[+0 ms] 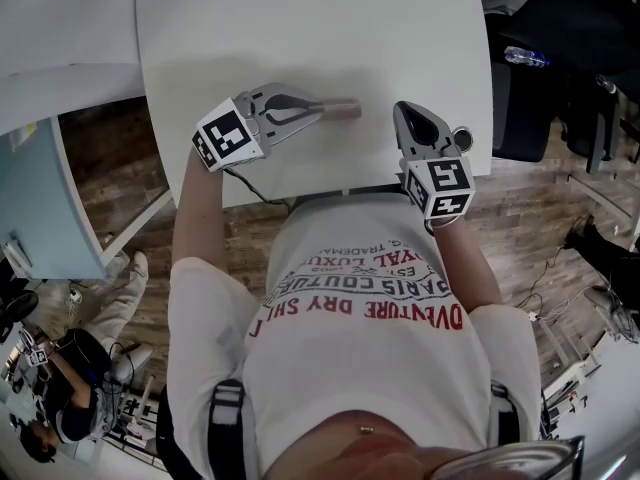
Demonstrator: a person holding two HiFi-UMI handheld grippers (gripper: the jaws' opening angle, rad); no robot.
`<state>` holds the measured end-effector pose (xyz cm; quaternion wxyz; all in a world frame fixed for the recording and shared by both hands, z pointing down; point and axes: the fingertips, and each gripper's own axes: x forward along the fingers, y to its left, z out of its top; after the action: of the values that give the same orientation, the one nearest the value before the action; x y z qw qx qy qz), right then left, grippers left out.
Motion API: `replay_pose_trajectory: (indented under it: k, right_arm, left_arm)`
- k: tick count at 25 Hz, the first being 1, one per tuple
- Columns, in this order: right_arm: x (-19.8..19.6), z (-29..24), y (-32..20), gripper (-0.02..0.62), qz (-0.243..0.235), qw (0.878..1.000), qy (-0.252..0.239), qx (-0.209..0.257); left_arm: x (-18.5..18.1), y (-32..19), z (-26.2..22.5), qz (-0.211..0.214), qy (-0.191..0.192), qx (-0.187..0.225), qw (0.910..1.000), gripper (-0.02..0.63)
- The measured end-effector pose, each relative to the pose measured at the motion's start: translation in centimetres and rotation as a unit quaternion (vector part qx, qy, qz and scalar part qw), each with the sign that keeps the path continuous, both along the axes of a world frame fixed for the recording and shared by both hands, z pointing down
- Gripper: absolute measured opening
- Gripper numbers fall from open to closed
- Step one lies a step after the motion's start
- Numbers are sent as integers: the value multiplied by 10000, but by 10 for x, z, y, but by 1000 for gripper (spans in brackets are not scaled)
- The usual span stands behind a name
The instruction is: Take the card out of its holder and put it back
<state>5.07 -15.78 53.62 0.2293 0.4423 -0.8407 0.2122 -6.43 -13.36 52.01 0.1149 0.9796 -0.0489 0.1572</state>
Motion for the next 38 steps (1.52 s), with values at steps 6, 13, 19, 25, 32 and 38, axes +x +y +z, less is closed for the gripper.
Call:
replay_pose_trajectory:
  k: [6,13,19,25,32,38]
  right_arm:
    - [1,-5,-1,26,-28,10000,-15,58]
    - [-2,-14,1,26,-52,9998,-69,176]
    - [2,-22,7,26,13,9995,-139,282]
    - [-2,-35,12,26,43,9986,-254,454]
    - [-20,-54,21,26,47,9968,-495,633]
    - [-31,-65,27,26,-24,9948,-602,819]
  left_arm:
    - [2,-2,-17,-103,202,57,9997,37]
    - [1,-4,-39,-203,287,299,9989,38]
    - [0,-3,-64,-529,416,606,9959,37]
    - [-21,-7,-89,-1456,609,749,9846,37]
    - [-48,-2,-101,-2925,771,855,9493,38]
    - [-63,8,-97,-4257,728,954,8969,37]
